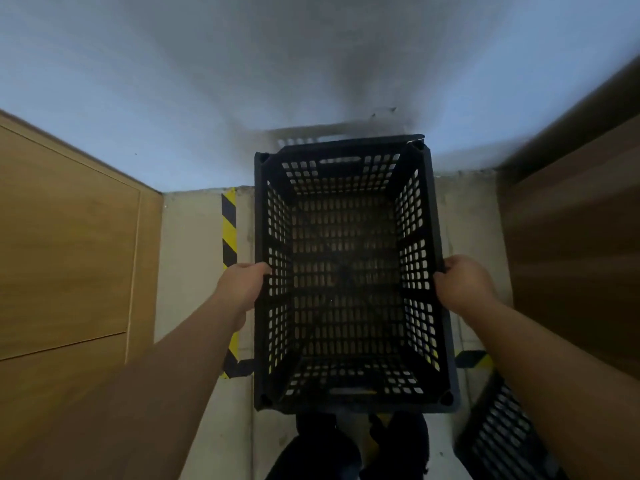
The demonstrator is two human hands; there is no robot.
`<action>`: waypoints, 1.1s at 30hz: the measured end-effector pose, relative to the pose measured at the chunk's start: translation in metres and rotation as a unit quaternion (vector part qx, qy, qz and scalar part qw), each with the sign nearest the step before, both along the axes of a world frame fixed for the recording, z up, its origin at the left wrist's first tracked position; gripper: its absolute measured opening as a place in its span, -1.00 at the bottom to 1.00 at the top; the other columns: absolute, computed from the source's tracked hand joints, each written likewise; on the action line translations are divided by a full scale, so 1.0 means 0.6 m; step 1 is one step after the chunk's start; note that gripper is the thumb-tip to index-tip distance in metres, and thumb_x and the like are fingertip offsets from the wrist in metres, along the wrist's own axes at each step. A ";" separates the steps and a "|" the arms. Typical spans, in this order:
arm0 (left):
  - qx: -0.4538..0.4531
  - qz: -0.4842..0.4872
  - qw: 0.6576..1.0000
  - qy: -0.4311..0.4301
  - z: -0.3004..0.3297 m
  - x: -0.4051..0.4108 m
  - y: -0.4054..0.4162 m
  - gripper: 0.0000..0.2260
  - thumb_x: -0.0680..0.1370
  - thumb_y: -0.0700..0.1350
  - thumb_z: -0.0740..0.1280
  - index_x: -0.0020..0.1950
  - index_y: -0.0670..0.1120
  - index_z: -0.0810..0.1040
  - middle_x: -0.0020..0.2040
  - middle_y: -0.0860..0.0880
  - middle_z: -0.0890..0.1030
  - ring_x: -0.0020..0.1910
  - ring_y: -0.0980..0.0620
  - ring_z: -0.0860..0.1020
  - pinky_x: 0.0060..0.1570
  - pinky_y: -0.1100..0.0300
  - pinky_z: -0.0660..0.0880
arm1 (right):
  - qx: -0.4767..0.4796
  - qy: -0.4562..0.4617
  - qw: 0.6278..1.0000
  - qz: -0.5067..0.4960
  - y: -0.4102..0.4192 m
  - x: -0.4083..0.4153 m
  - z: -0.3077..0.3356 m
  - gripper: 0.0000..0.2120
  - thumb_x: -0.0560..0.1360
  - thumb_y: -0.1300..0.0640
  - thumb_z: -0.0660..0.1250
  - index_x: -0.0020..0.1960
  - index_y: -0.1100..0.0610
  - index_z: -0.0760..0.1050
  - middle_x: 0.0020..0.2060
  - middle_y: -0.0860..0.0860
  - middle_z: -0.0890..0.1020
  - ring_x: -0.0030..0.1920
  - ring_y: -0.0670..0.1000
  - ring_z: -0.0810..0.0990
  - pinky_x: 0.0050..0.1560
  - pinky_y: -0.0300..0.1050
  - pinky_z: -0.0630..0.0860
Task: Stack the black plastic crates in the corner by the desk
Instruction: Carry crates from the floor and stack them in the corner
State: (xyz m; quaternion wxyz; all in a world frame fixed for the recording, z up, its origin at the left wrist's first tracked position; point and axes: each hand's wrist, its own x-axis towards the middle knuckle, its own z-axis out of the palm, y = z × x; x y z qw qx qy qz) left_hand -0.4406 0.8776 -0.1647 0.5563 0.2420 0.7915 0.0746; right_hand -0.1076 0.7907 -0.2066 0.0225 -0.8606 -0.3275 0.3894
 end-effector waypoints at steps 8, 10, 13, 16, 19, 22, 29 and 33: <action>-0.006 -0.003 1.000 0.009 -0.027 -0.010 -0.003 -0.66 0.63 -0.09 0.39 0.39 -0.16 0.57 0.15 -0.15 0.71 0.17 -0.18 0.69 0.31 -0.21 0.62 | -0.002 0.017 1.000 -0.003 -0.001 -0.008 -0.017 -0.78 0.58 0.26 0.26 0.13 0.29 0.62 -0.03 0.21 0.69 -0.04 0.21 0.65 -0.01 0.03 0.62; -0.010 -0.015 1.000 0.013 -0.024 -0.007 -0.009 -0.58 0.64 -0.07 0.37 0.49 -0.14 0.52 0.19 -0.13 0.70 0.20 -0.16 0.68 0.34 -0.21 0.60 | -0.015 0.027 1.000 0.004 0.001 -0.009 -0.009 -0.78 0.59 0.25 0.27 0.17 0.29 0.59 0.02 0.22 0.68 0.00 0.21 0.64 0.02 0.04 0.62; -0.005 -0.041 0.999 0.036 -0.004 0.006 -0.022 -0.51 0.67 -0.05 0.33 0.60 -0.11 0.43 0.37 -0.14 0.64 0.31 -0.16 0.61 0.41 -0.18 0.53 | -0.032 0.066 0.997 -0.007 0.003 -0.018 0.019 -0.62 0.60 0.18 0.31 0.37 0.29 0.43 0.15 0.23 0.62 0.11 0.22 0.62 0.14 0.11 0.61; 0.011 -0.083 0.995 0.057 0.034 0.030 -0.041 -0.49 0.70 -0.07 0.30 0.66 -0.09 0.35 0.52 -0.13 0.52 0.43 -0.16 0.52 0.43 -0.03 0.46 | -0.036 0.089 0.995 -0.011 -0.007 -0.031 0.053 -0.45 0.59 0.12 0.33 0.51 0.28 0.28 0.28 0.25 0.55 0.21 0.23 0.58 0.21 0.11 0.57; 0.018 -0.100 0.994 0.044 0.080 0.057 -0.065 -0.62 0.72 -0.10 0.27 0.56 -0.05 0.43 0.43 -0.04 0.54 0.22 -0.04 0.57 0.24 0.13 0.51 | -0.028 0.104 0.994 -0.023 -0.027 -0.041 0.091 -0.42 0.58 0.11 0.33 0.53 0.26 0.27 0.32 0.24 0.52 0.21 0.22 0.57 0.16 0.03 0.57; 0.026 -0.136 0.989 0.046 0.124 0.079 -0.086 -0.58 0.72 -0.11 0.26 0.61 -0.08 0.42 0.29 -0.01 0.61 0.12 0.04 0.54 0.24 0.11 0.43 | -0.028 0.125 0.991 -0.037 -0.055 -0.047 0.138 -0.45 0.59 0.11 0.32 0.52 0.26 0.28 0.33 0.24 0.50 0.23 0.23 0.56 0.11 -0.01 0.53; 0.030 -0.229 0.971 0.061 0.210 0.131 -0.121 -0.52 0.71 -0.07 0.25 0.65 -0.08 0.38 0.55 -0.08 0.50 0.42 -0.11 0.49 0.38 0.07 0.39 | -0.037 0.131 0.987 -0.091 -0.138 -0.025 0.234 -0.38 0.59 0.07 0.33 0.58 0.19 0.22 0.39 0.22 0.48 0.27 0.24 0.54 0.22 0.14 0.57; 0.033 -0.275 0.959 0.059 0.249 0.175 -0.145 -0.53 0.71 -0.07 0.28 0.64 -0.08 0.40 0.53 -0.09 0.53 0.46 -0.15 0.51 0.51 -0.03 0.40 | -0.041 0.134 0.977 -0.162 -0.196 -0.006 0.273 -0.33 0.58 0.07 0.33 0.62 0.18 0.19 0.46 0.22 0.43 0.36 0.25 0.49 0.28 0.06 0.51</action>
